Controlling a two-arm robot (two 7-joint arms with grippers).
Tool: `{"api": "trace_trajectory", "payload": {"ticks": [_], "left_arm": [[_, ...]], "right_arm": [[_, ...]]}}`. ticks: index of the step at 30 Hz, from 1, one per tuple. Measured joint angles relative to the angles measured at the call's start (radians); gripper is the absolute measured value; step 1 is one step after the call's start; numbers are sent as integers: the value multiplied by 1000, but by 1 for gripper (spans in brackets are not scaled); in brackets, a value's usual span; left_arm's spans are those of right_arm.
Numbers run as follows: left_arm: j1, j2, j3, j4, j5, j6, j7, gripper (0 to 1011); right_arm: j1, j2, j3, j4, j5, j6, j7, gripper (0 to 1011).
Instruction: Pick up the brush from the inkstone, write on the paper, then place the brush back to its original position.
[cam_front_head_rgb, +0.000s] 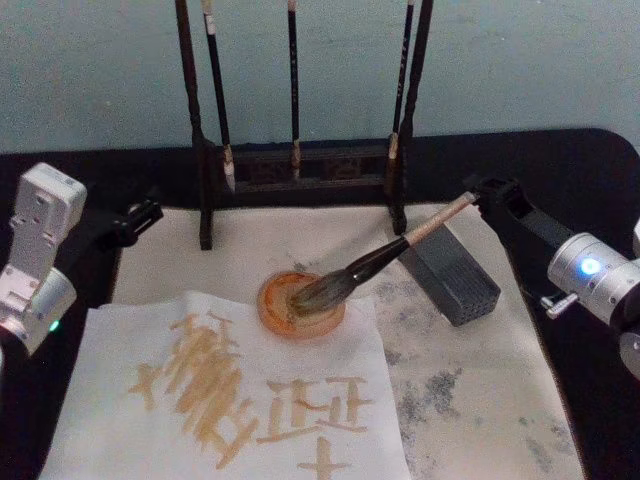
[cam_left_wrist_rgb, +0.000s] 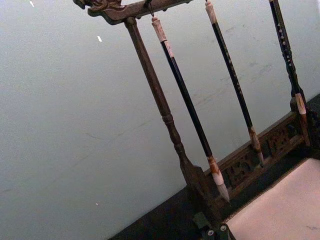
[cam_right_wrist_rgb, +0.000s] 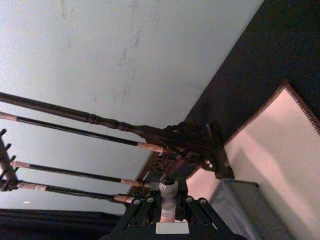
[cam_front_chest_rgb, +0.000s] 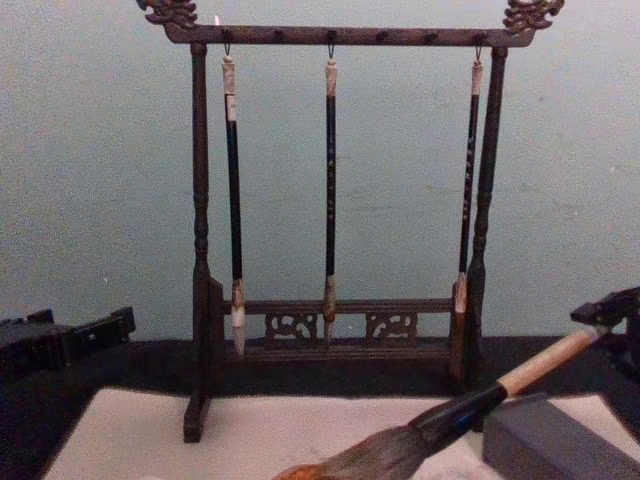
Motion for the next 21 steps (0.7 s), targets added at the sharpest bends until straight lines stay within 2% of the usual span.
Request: {"api": "trace_trajectory", "payload": {"ticks": [21], "left_arm": [[0, 0, 0, 0, 0, 0, 0, 1002]], "right_arm": [[67, -3, -72, 98, -23, -82, -1, 181]]}}
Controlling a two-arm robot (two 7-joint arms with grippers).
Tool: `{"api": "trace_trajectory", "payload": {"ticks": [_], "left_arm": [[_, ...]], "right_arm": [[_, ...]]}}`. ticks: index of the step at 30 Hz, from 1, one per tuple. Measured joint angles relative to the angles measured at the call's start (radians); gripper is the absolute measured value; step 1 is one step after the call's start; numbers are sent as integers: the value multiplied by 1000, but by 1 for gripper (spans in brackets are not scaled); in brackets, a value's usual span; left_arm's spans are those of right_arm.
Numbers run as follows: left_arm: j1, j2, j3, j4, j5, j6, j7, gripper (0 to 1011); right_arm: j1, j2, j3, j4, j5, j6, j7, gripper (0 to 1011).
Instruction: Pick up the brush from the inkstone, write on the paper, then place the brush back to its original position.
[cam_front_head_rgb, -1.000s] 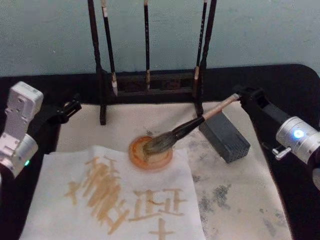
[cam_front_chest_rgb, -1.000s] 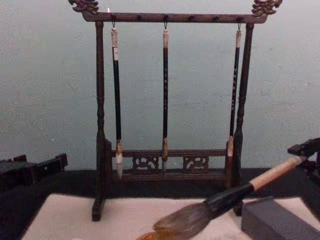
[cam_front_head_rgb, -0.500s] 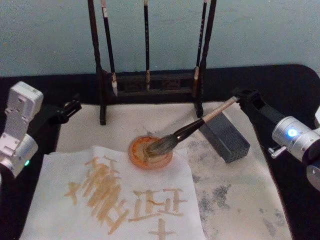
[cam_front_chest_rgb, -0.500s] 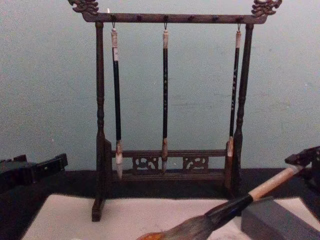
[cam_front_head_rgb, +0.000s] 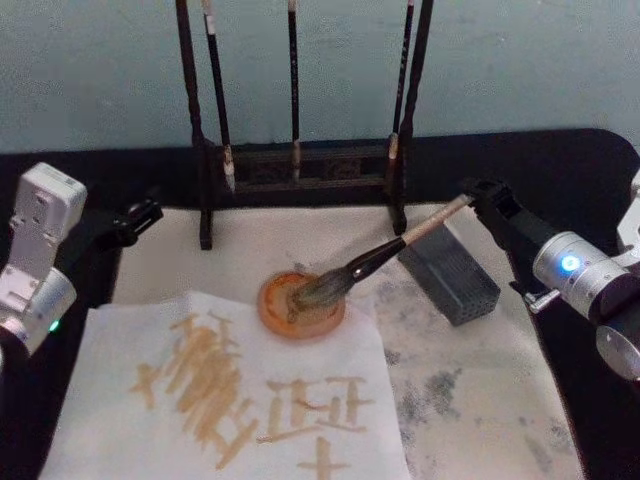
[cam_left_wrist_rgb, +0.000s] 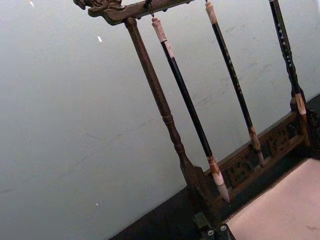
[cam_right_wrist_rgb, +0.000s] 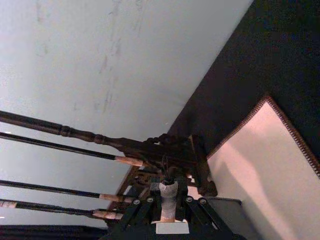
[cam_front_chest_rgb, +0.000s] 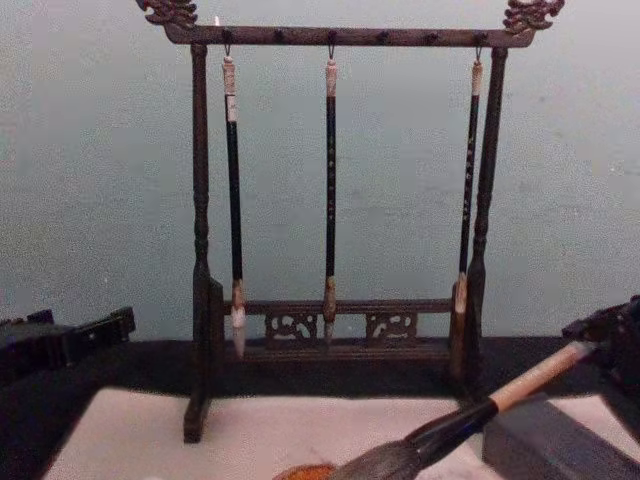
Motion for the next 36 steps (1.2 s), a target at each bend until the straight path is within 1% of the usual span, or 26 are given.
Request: {"api": "trace_trajectory", "payload": {"ticks": [5, 15, 21, 36], "left_arm": [[0, 0, 0, 0, 0, 0, 0, 1002], [0, 0, 0, 0, 0, 0, 0, 1002], [0, 0, 0, 0, 0, 0, 0, 1002], [0, 0, 0, 0, 0, 0, 0, 1002]], "right_arm": [[10, -3, -11, 18, 6, -14, -5, 181], [15, -6, -22, 35, 35, -38, -15, 182], [16, 0, -31, 37, 52, -53, -15, 181], [22, 17, -57, 41, 74, -82, -19, 181]]}}
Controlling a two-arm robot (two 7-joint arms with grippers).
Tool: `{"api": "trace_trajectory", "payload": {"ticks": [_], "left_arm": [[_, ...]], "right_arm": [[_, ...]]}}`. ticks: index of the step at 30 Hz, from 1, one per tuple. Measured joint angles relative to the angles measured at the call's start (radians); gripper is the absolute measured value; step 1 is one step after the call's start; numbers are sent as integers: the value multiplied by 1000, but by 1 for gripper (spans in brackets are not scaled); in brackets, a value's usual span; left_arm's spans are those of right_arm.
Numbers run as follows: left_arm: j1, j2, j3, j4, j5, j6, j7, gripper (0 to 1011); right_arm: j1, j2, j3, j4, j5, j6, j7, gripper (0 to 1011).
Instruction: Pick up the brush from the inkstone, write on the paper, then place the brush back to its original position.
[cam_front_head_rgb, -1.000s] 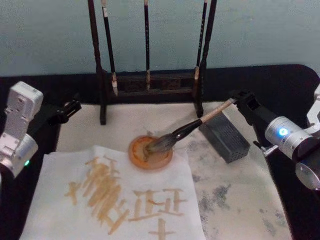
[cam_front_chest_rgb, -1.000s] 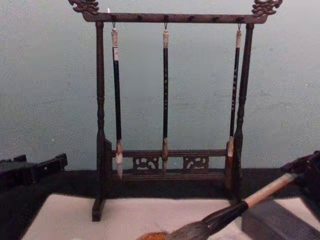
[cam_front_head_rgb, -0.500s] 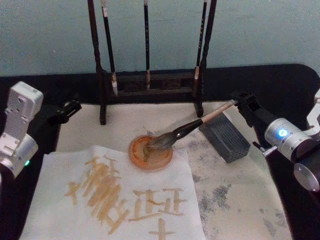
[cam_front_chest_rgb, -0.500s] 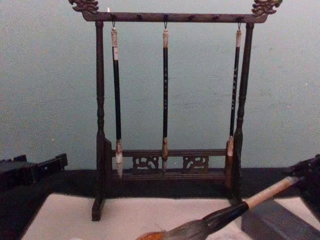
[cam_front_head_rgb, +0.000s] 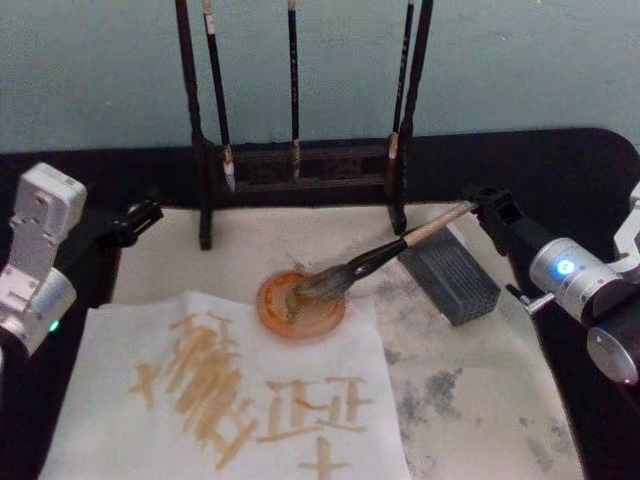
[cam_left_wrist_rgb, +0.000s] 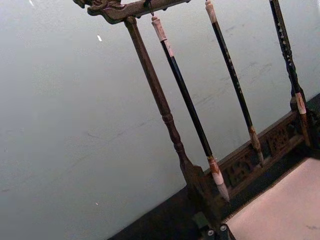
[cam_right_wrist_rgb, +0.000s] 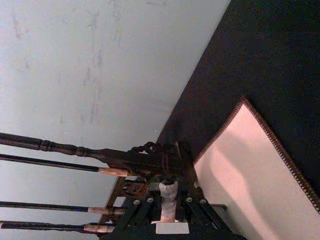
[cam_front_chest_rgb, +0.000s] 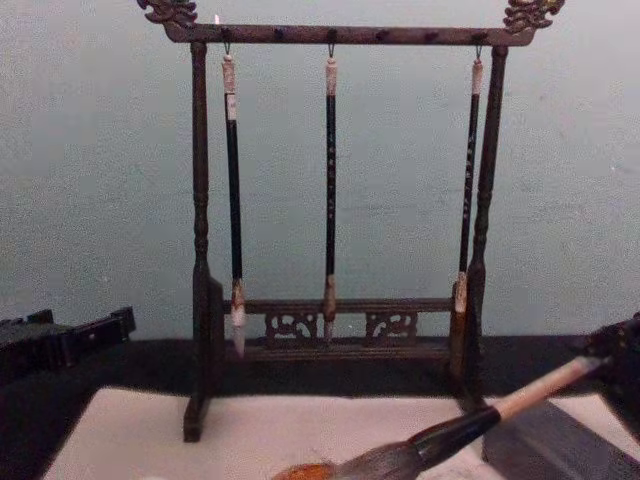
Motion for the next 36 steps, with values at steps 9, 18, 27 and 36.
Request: {"api": "trace_trajectory", "payload": {"ticks": [9, 18, 27, 36], "left_arm": [[0, 0, 0, 0, 0, 0, 0, 1002], [0, 0, 0, 0, 0, 0, 0, 1002], [0, 0, 0, 0, 0, 0, 0, 1002], [0, 0, 0, 0, 0, 0, 0, 1002]], "right_arm": [[7, 9, -19, 9, 15, -14, 1, 182], [15, 15, -33, 17, 21, -16, 3, 181], [13, 14, -30, 17, 21, -16, 4, 182], [13, 13, -28, 16, 21, -16, 4, 329]]}}
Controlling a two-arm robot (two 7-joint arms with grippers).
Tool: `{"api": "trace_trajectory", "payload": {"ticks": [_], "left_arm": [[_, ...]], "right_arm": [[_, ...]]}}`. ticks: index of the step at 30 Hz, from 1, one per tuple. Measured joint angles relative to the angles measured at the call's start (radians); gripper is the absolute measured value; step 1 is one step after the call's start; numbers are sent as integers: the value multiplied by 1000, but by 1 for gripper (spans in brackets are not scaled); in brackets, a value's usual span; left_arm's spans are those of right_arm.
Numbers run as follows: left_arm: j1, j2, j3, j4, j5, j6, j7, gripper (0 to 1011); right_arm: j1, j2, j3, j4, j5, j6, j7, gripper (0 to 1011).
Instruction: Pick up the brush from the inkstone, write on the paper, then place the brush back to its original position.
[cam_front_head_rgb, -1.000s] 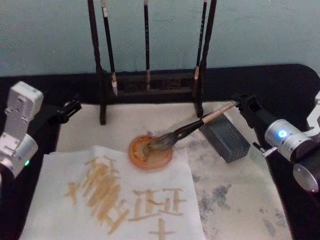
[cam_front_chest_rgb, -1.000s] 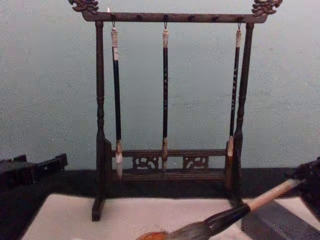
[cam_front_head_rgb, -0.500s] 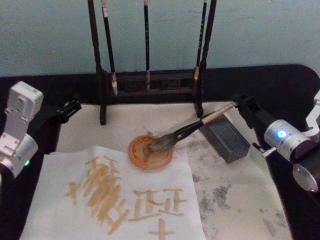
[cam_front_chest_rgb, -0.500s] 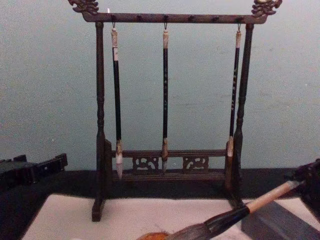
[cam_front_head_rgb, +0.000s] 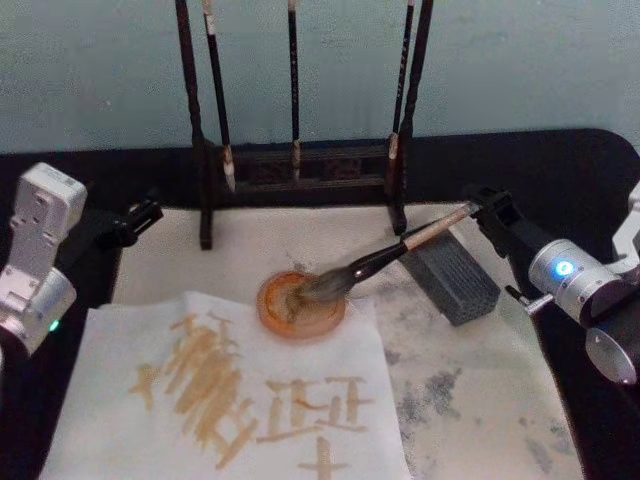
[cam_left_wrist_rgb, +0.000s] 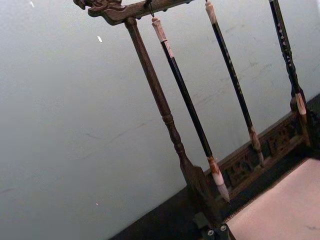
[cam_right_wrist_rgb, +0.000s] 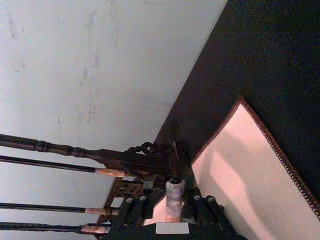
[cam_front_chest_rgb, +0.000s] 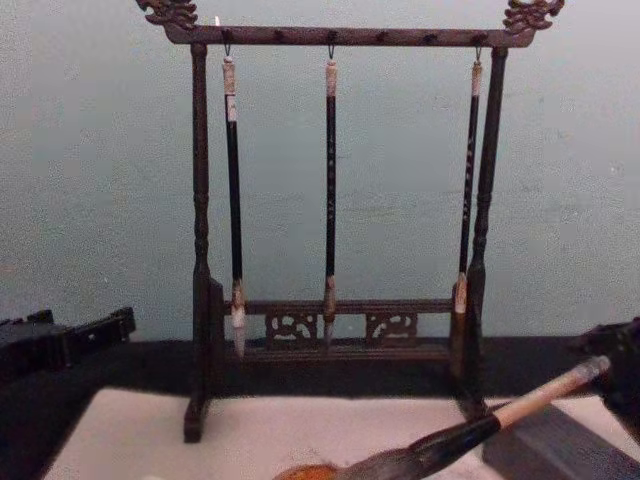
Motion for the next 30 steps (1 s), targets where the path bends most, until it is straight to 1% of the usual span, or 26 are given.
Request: {"api": "trace_trajectory", "payload": {"ticks": [1, 3, 4, 5, 7, 8, 9, 10, 11, 12, 14, 15, 17, 18, 20, 23, 29, 30], "left_arm": [[0, 0, 0, 0, 0, 0, 0, 1000], [0, 0, 0, 0, 0, 0, 0, 1002], [0, 0, 0, 0, 0, 0, 0, 1002], [0, 0, 0, 0, 0, 0, 0, 1002], [0, 0, 0, 0, 0, 0, 0, 1002], [0, 0, 0, 0, 0, 0, 0, 1002], [0, 0, 0, 0, 0, 0, 0, 1002], [0, 0, 0, 0, 0, 0, 0, 1000], [0, 0, 0, 0, 0, 0, 0, 1002], [0, 0, 0, 0, 0, 0, 0, 1002], [0, 0, 0, 0, 0, 0, 0, 1002], [0, 0, 0, 0, 0, 0, 0, 1002], [0, 0, 0, 0, 0, 0, 0, 1002], [0, 0, 0, 0, 0, 0, 0, 1002], [0, 0, 0, 0, 0, 0, 0, 1002], [0, 0, 0, 0, 0, 0, 0, 1002], [0, 0, 0, 0, 0, 0, 0, 1002], [0, 0, 0, 0, 0, 0, 0, 1002]], "right_arm": [[0, 0, 0, 0, 0, 0, 0, 370], [0, 0, 0, 0, 0, 0, 0, 418], [0, 0, 1, 0, 0, 0, 0, 483], [0, 0, 1, 0, 0, 0, 0, 483], [-1, 0, 1, -1, 0, 0, 0, 547], [-1, 0, 1, -1, 0, 1, 0, 607], [-1, 0, 1, -1, 0, 1, 0, 629], [-1, 0, 1, -1, 0, 1, 0, 689], [-1, 0, 1, -1, 0, 1, 0, 689], [-1, 0, 1, -1, 0, 1, 0, 730], [-1, 0, 1, -1, 0, 1, 0, 773], [-1, 0, 1, -1, 0, 1, 0, 827], [-1, 0, 1, -1, 0, 1, 0, 864], [-1, 0, 1, -1, 0, 1, 0, 914], [-1, 0, 1, -1, 0, 1, 0, 962], [-1, 0, 1, -1, 0, 1, 0, 1008], [-1, 0, 1, -1, 0, 1, 0, 1008], [-5, 5, -2, -8, 3, 0, -1, 1008]]}}
